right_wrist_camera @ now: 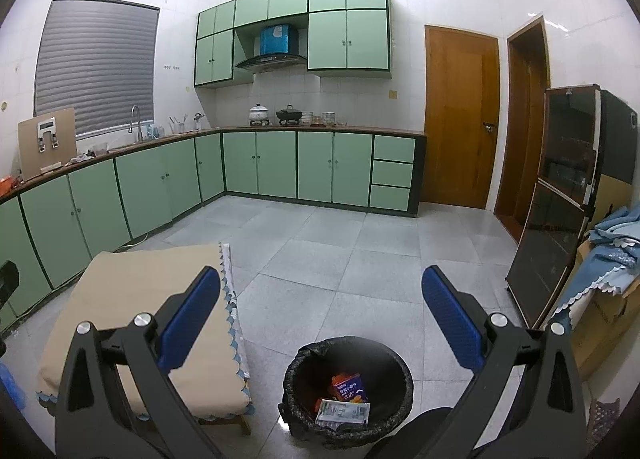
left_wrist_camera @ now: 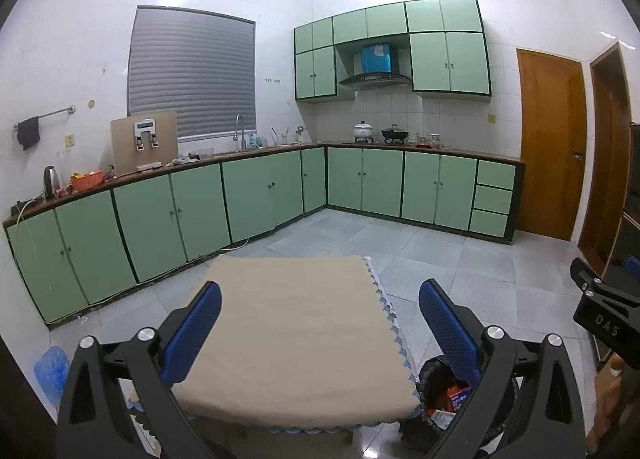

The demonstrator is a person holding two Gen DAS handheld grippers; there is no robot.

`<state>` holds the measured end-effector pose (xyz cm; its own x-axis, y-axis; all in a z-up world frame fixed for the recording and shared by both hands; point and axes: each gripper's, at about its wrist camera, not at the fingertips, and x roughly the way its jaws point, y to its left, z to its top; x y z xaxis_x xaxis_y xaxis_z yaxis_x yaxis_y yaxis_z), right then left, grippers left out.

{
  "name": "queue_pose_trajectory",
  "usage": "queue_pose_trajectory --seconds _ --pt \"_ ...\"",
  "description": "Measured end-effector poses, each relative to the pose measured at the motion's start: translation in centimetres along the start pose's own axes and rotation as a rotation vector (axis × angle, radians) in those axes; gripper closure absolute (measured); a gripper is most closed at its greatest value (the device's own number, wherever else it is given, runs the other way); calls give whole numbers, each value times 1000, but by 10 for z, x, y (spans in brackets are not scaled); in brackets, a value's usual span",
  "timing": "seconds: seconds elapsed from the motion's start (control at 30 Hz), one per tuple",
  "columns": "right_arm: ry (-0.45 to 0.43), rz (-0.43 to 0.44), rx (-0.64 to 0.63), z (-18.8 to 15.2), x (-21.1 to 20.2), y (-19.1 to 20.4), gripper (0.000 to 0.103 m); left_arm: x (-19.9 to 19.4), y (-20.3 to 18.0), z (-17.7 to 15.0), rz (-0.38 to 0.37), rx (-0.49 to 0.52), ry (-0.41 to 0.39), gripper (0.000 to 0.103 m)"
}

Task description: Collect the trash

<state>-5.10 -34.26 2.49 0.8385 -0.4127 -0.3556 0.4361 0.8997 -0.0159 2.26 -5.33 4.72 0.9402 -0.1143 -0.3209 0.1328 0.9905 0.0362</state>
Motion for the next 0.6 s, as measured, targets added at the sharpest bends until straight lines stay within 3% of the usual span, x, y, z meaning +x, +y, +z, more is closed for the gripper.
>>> queue_pose_trajectory --seconds 0.6 --pt "-3 1 8 -2 -1 -2 5 -2 -10 -5 13 13 6 6"
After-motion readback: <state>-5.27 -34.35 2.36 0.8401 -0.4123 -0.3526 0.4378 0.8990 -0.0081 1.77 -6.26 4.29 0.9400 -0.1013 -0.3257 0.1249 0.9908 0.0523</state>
